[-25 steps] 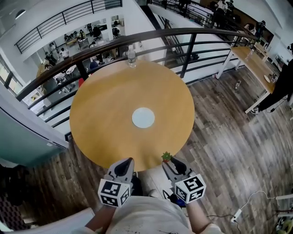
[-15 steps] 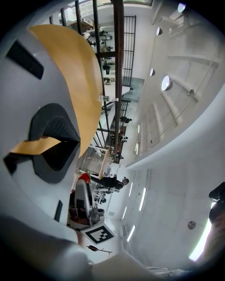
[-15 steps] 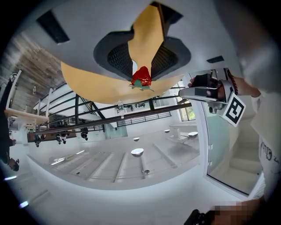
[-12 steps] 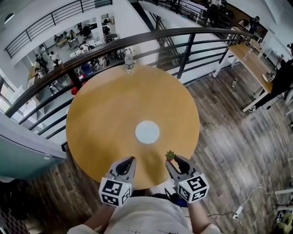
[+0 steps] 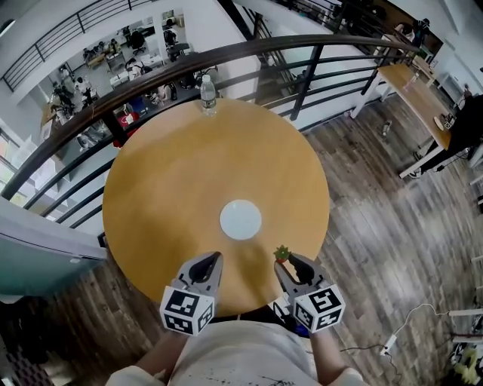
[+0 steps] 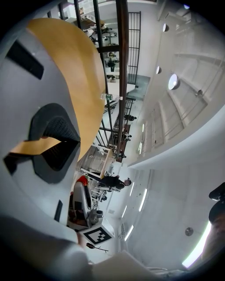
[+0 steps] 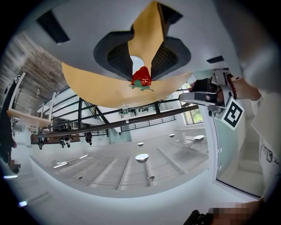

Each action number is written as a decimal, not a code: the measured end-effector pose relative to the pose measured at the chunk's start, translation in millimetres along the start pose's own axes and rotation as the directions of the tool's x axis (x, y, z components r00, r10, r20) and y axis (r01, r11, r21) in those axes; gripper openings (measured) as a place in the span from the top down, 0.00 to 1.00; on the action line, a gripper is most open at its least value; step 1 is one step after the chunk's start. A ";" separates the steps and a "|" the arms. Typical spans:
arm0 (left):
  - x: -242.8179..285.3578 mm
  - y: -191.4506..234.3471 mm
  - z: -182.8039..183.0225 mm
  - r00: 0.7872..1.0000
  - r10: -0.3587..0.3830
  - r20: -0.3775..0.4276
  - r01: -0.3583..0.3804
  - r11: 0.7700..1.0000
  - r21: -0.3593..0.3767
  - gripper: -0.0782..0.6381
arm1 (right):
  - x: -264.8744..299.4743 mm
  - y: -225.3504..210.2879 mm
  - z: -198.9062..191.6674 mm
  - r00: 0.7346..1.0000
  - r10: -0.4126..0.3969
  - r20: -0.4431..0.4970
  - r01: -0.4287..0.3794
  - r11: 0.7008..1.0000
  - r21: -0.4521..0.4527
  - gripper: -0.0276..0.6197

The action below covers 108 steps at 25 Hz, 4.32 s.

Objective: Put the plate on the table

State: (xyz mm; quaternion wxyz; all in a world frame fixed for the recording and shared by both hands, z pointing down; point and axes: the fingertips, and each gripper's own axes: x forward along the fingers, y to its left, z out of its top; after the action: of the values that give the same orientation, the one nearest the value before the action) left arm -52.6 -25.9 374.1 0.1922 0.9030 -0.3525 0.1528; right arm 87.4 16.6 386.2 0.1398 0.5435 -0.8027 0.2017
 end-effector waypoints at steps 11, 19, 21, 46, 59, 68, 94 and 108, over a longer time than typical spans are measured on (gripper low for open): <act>13.5 10.7 11.8 0.995 0.102 0.013 -0.102 0.994 -0.045 0.86 | 25.3 -28.8 21.2 0.997 0.071 -0.029 -0.073 0.996 -0.056 0.74; 27.5 27.2 2.9 0.991 0.135 -0.013 -0.136 0.989 -0.062 0.86 | 52.8 -35.7 23.3 0.993 0.098 -0.059 -0.102 0.993 -0.066 0.74; 31.4 33.9 2.3 0.990 0.137 -0.016 -0.138 0.988 -0.065 0.86 | 61.5 -35.2 23.6 0.993 0.100 -0.068 -0.104 0.992 -0.066 0.74; 94.0 65.6 -21.4 0.994 0.087 -0.074 -0.090 0.995 -0.039 0.86 | 157.5 -36.6 -19.8 0.970 0.146 -0.197 -0.162 0.984 -0.070 0.74; 108.2 82.9 -45.0 0.988 0.096 -0.123 -0.095 0.995 0.014 0.86 | 202.8 -37.2 -59.7 0.942 0.166 -0.291 -0.191 0.980 -0.060 0.74; 120.2 94.6 -59.2 0.985 0.101 -0.140 -0.101 0.995 0.004 0.86 | 229.4 -47.0 -86.9 0.929 0.147 -0.339 -0.186 0.979 -0.083 0.74; 123.3 121.7 -85.3 0.973 0.137 -0.184 -0.151 0.986 -0.068 0.86 | 269.7 -50.3 -122.5 0.889 0.129 -0.439 -0.212 0.966 -0.145 0.73; 126.9 126.2 -92.5 0.971 0.140 -0.195 -0.161 0.982 -0.097 0.86 | 278.4 -51.8 -135.3 0.866 0.087 -0.492 -0.229 0.945 -0.235 0.73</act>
State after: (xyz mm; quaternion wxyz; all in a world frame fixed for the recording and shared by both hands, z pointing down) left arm -64.0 -142.7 537.8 0.2627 0.8430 -0.4087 0.2310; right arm 33.2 -163.3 637.6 0.3919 0.3830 -0.8067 0.2213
